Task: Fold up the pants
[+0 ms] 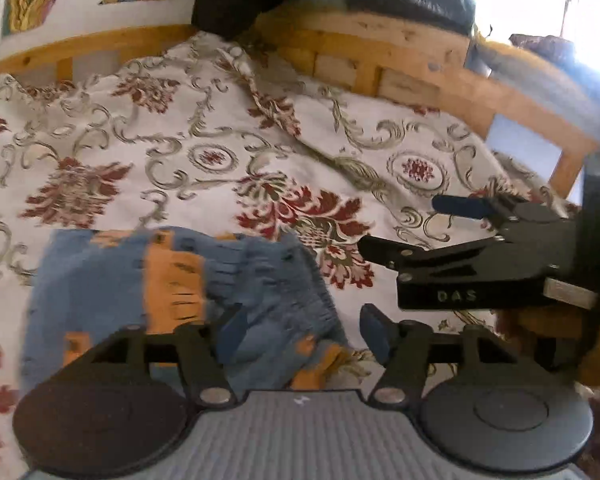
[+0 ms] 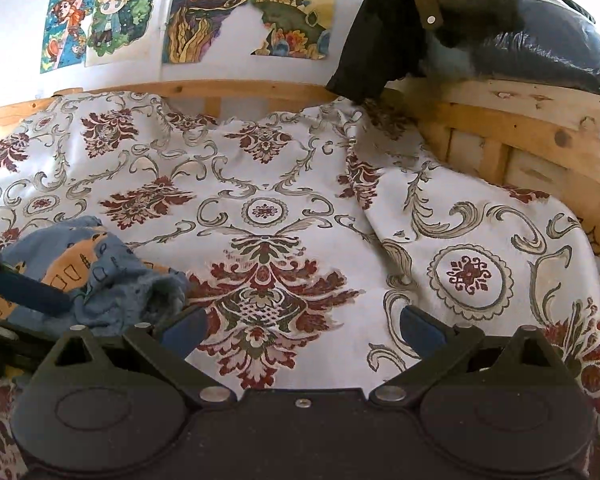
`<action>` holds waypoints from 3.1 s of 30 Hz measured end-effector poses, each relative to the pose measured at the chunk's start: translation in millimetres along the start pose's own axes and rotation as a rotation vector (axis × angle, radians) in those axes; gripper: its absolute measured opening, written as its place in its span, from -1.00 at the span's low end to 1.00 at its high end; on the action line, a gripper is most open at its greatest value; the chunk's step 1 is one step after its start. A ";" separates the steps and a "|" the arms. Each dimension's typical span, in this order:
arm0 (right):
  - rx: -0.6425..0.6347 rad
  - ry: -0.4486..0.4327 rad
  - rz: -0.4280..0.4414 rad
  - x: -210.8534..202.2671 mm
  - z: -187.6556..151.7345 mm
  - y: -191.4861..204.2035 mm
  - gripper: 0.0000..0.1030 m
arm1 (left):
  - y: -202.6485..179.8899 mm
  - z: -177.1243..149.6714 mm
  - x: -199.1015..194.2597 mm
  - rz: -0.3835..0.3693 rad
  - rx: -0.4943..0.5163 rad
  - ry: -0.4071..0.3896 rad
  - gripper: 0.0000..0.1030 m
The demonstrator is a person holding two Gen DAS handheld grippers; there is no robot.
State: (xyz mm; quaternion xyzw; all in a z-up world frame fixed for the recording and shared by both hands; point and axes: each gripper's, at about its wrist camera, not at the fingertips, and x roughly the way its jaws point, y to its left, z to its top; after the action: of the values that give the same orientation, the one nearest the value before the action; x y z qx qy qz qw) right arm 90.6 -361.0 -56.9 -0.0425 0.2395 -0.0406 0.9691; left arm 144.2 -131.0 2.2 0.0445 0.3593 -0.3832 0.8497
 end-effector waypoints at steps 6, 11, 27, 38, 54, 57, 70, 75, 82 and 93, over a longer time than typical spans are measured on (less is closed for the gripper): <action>-0.035 -0.025 0.039 4.2 10.2 35.2 0.98 | 53.6 -13.3 -43.2 0.243 0.004 -0.012 0.72; -0.091 0.035 0.045 3.2 4.9 69.5 0.98 | 116.2 -45.9 -44.9 0.332 -0.273 0.018 0.72; -0.290 -0.109 -0.024 -12.6 15.4 94.7 0.98 | 131.8 -1.1 -49.0 0.394 -0.340 -0.116 0.86; -0.322 -0.014 0.046 59.1 18.4 92.4 0.98 | 151.5 7.2 48.6 0.479 -0.144 -0.068 0.88; -0.187 0.159 0.067 -7.6 -20.2 106.3 0.98 | 137.5 -53.0 -35.6 0.409 -0.201 0.120 0.98; -0.103 0.209 0.060 -15.9 -28.6 96.9 0.99 | 140.5 -64.3 -50.2 0.394 -0.305 0.155 0.99; 0.068 0.247 0.120 -43.7 -6.4 106.4 0.99 | 149.0 -73.8 -106.1 0.462 -0.536 0.203 0.99; 0.070 0.271 0.117 -46.8 -4.1 116.1 0.99 | 146.3 -73.2 -106.6 0.481 -0.517 0.221 0.99; 0.057 0.302 0.125 -43.2 -6.8 121.2 0.99 | 147.3 -71.6 -103.8 0.471 -0.524 0.232 0.99; 0.052 0.315 0.131 -39.6 -5.1 122.3 0.99 | 147.4 -74.1 -97.1 0.486 -0.513 0.267 0.99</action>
State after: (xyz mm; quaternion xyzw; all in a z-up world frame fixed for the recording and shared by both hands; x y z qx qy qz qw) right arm 60.4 -235.9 -55.7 0.0051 0.3897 0.0105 0.9209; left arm 158.7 58.6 -19.4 -0.0361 0.5299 -0.0588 0.8452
